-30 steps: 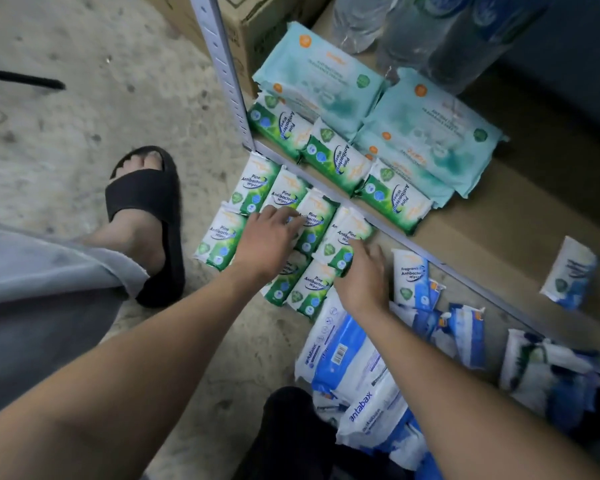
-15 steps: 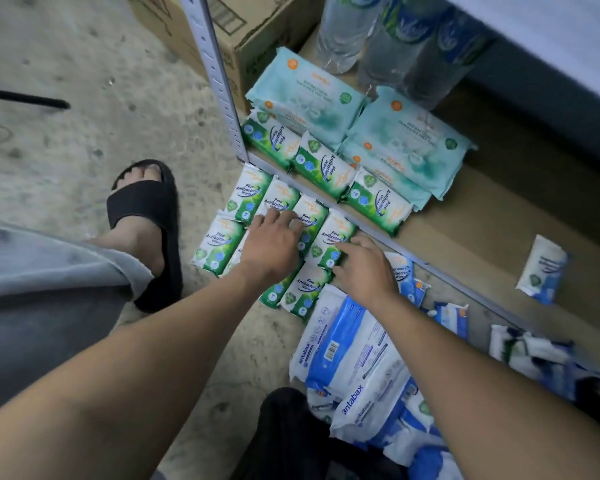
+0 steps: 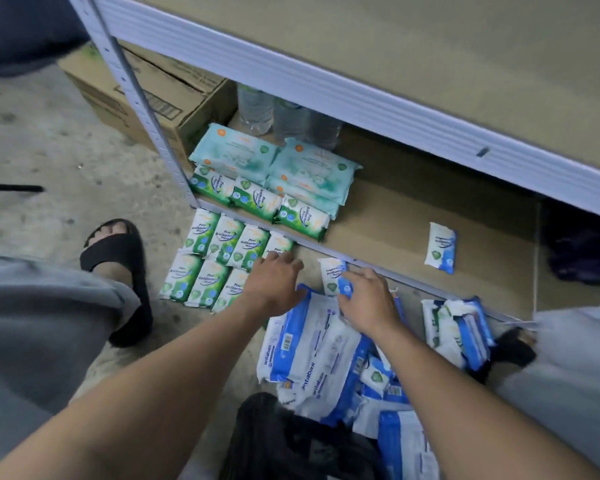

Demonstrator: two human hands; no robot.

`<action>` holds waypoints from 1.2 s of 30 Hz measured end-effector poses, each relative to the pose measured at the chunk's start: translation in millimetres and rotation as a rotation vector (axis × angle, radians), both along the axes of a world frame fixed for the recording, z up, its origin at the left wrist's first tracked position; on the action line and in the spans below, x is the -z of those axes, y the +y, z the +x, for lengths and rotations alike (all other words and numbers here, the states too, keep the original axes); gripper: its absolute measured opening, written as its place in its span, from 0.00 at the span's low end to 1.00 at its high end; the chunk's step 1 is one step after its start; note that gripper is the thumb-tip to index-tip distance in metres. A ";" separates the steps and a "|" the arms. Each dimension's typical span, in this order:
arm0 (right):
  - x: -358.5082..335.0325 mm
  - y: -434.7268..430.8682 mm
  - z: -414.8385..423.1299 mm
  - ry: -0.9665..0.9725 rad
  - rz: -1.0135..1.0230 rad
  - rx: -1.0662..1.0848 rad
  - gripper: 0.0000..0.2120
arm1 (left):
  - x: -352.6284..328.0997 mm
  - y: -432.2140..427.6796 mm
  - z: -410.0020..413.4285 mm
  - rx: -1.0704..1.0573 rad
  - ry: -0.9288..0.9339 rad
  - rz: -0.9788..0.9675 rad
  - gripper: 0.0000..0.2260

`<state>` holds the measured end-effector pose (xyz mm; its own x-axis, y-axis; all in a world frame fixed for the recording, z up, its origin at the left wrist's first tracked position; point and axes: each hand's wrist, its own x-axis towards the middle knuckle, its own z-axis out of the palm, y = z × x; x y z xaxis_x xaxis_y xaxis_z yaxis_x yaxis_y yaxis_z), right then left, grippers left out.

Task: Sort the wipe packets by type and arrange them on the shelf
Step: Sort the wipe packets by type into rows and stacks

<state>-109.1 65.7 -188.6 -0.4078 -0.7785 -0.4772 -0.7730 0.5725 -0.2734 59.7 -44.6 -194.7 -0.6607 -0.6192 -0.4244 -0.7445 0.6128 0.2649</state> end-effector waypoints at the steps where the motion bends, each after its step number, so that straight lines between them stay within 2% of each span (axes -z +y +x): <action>1: -5.2 10.7 -5.2 -0.001 -0.006 0.024 0.24 | -4.1 7.6 -5.9 0.013 0.003 0.004 0.25; 11: -38.5 119.1 -53.4 -0.061 -0.020 0.307 0.25 | -25.9 91.6 -61.5 -0.115 0.146 0.230 0.23; 16: -38.7 164.2 -81.3 -0.038 -0.018 0.433 0.20 | -22.2 121.7 -91.5 -0.113 0.110 0.312 0.24; 22: -15.2 202.4 -128.5 -0.060 0.012 0.550 0.24 | -7.1 143.9 -131.1 -0.083 0.067 0.372 0.21; 26: 2.8 208.0 -159.5 -0.095 -0.004 0.624 0.24 | 13.0 151.3 -162.8 -0.196 0.086 0.456 0.21; 30: 19.2 200.5 -192.3 -0.084 -0.038 0.647 0.26 | 32.5 157.3 -198.2 -0.275 0.092 0.528 0.21; 36: 49.6 196.3 -214.4 -0.031 -0.045 0.536 0.26 | 65.6 175.0 -235.7 -0.284 0.050 0.559 0.15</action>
